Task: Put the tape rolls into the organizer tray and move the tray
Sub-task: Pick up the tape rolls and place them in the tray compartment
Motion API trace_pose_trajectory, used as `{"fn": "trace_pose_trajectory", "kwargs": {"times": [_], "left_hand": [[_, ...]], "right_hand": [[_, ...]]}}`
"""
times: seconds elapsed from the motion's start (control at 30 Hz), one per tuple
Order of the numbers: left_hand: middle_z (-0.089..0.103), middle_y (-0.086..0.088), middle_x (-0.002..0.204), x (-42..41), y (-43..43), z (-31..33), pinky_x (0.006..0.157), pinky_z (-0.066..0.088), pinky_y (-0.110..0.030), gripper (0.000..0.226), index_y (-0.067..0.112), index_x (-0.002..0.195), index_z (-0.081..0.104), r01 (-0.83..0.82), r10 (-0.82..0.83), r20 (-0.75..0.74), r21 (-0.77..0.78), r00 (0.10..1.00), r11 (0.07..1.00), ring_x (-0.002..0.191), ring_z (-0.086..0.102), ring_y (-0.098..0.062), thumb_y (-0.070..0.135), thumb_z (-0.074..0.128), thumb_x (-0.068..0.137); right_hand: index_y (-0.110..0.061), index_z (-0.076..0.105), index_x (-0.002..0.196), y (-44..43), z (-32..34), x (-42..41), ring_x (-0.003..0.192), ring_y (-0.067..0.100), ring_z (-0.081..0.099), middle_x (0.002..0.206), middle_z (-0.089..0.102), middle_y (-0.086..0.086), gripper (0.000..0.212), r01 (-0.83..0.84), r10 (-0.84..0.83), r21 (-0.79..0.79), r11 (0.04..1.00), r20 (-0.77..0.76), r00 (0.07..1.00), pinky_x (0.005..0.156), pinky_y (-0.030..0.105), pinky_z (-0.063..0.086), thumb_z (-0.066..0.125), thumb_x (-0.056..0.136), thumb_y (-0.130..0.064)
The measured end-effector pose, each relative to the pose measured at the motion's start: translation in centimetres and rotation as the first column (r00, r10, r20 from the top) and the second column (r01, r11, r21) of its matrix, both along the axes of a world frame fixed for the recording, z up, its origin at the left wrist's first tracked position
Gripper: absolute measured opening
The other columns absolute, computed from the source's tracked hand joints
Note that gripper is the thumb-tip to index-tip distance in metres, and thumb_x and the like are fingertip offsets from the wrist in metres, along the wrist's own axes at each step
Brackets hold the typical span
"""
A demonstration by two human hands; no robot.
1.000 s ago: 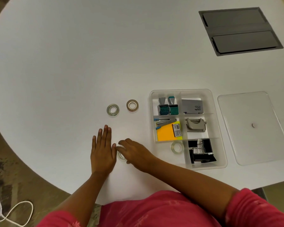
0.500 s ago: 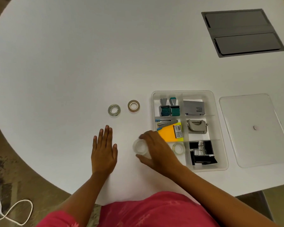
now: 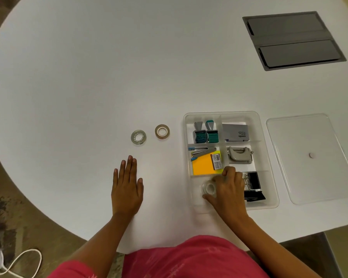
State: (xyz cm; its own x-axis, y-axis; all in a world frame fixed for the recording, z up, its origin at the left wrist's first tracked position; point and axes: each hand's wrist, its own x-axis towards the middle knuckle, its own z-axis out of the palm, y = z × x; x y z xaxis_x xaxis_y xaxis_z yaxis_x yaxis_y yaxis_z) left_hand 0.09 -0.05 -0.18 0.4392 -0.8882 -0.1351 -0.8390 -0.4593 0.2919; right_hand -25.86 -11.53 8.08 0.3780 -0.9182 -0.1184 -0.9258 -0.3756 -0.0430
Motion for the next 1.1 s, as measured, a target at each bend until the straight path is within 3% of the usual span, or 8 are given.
{"fn": "trace_pose_trajectory", "kwargs": {"times": [0.17, 0.47, 0.6, 0.7, 0.8, 0.9, 1.0, 1.1], "left_hand": [[0.009, -0.002, 0.161, 0.0, 0.1, 0.0, 0.121, 0.009, -0.042, 0.061, 0.014, 0.152, 0.012, 0.001, -0.001, 0.001, 0.002, 1.0, 1.0, 0.149, 0.002, -0.017, 0.031, 0.025, 0.095], [0.011, -0.001, 0.16, 0.0, 0.1, 0.1, 0.121, 0.011, -0.042, 0.061, 0.014, 0.152, 0.014, -0.003, 0.003, -0.018, -0.012, 1.0, 1.0, 0.149, 0.004, -0.017, 0.03, 0.026, 0.095], [0.01, -0.001, 0.16, 0.1, 0.0, 0.1, 0.121, 0.009, -0.041, 0.061, 0.015, 0.152, 0.013, -0.007, 0.007, -0.021, -0.009, 1.0, 1.0, 0.149, 0.002, -0.016, 0.03, 0.028, 0.095], [0.01, 0.0, 0.161, 0.1, 0.1, 0.0, 0.122, 0.007, -0.04, 0.061, 0.016, 0.152, 0.012, -0.01, 0.01, -0.024, -0.007, 1.0, 1.0, 0.149, 0.002, -0.015, 0.03, 0.029, 0.095], [0.01, 0.0, 0.16, 0.1, 0.1, 0.0, 0.122, 0.008, -0.041, 0.061, 0.016, 0.152, 0.013, -0.012, 0.012, -0.03, -0.008, 0.999, 1.0, 0.149, 0.002, -0.015, 0.03, 0.029, 0.095], [0.01, 0.0, 0.16, 0.1, 0.0, 0.0, 0.121, 0.009, -0.041, 0.061, 0.016, 0.152, 0.012, -0.013, 0.013, -0.033, -0.004, 0.999, 1.0, 0.149, 0.001, -0.015, 0.03, 0.028, 0.095], [0.009, 0.0, 0.16, 0.1, 0.1, 0.0, 0.121, 0.009, -0.041, 0.061, 0.016, 0.152, 0.012, -0.014, 0.014, -0.042, -0.009, 0.999, 1.0, 0.149, 0.001, -0.015, 0.031, 0.027, 0.095], [0.009, 0.0, 0.161, 0.1, 0.2, 0.0, 0.121, 0.009, -0.041, 0.061, 0.016, 0.152, 0.012, -0.01, 0.01, -0.033, -0.002, 0.999, 1.0, 0.149, 0.001, -0.015, 0.031, 0.027, 0.095]], "right_hand": [[-0.01, 0.07, 0.075, -0.4, 0.0, 1.0, 0.078, 0.03, 0.049, 0.093, 0.055, 0.016, 0.055, -0.011, 0.011, 0.038, 0.999, -0.018, 1.0, 0.061, 0.037, 0.045, 0.096, 0.031, -0.032], [-0.011, 0.066, 0.087, -2.5, 2.3, 7.3, 0.091, 0.03, 0.052, 0.098, 0.059, 0.014, 0.033, -0.14, 0.164, -0.108, 0.984, 0.268, 0.949, 0.074, 0.037, 0.044, 0.08, 0.059, -0.001], [-0.006, 0.065, 0.101, -4.7, 1.6, 11.8, 0.091, 0.028, 0.057, 0.104, 0.06, 0.016, 0.049, -0.295, 0.269, 0.014, 0.956, 0.371, 0.889, 0.07, 0.031, 0.05, 0.08, 0.056, 0.006], [-0.001, 0.064, 0.113, -6.3, 0.2, 14.7, 0.095, 0.038, 0.059, 0.114, 0.06, 0.025, 0.066, -0.38, 0.326, 0.087, 0.921, 0.362, 0.873, 0.072, 0.038, 0.053, 0.077, 0.051, 0.015], [-0.007, 0.047, 0.138, -7.8, -0.8, 17.1, 0.128, 0.044, 0.036, 0.144, 0.036, 0.027, 0.073, -0.409, 0.354, 0.14, 0.902, 0.305, 0.884, 0.099, 0.048, 0.04, 0.063, 0.07, 0.017], [-0.016, 0.028, 0.148, -8.8, -2.1, 18.4, 0.142, 0.035, 0.012, 0.157, 0.011, 0.016, 0.068, -0.399, 0.376, 0.166, 0.902, 0.152, 0.914, 0.111, 0.04, 0.023, 0.055, 0.088, 0.002], [-0.01, 0.039, 0.139, -8.8, -2.4, 18.8, 0.129, 0.035, 0.033, 0.146, 0.032, 0.019, 0.059, -0.398, 0.391, 0.12, 0.91, 0.072, 0.917, 0.095, 0.036, 0.04, 0.06, 0.085, 0.0], [0.0, 0.064, 0.105, -8.5, -2.4, 18.4, 0.088, 0.038, 0.057, 0.102, 0.059, 0.024, 0.055, -0.377, 0.368, 0.068, 0.924, 0.116, 0.922, 0.055, 0.029, 0.041, 0.077, 0.053, 0.014]]}}
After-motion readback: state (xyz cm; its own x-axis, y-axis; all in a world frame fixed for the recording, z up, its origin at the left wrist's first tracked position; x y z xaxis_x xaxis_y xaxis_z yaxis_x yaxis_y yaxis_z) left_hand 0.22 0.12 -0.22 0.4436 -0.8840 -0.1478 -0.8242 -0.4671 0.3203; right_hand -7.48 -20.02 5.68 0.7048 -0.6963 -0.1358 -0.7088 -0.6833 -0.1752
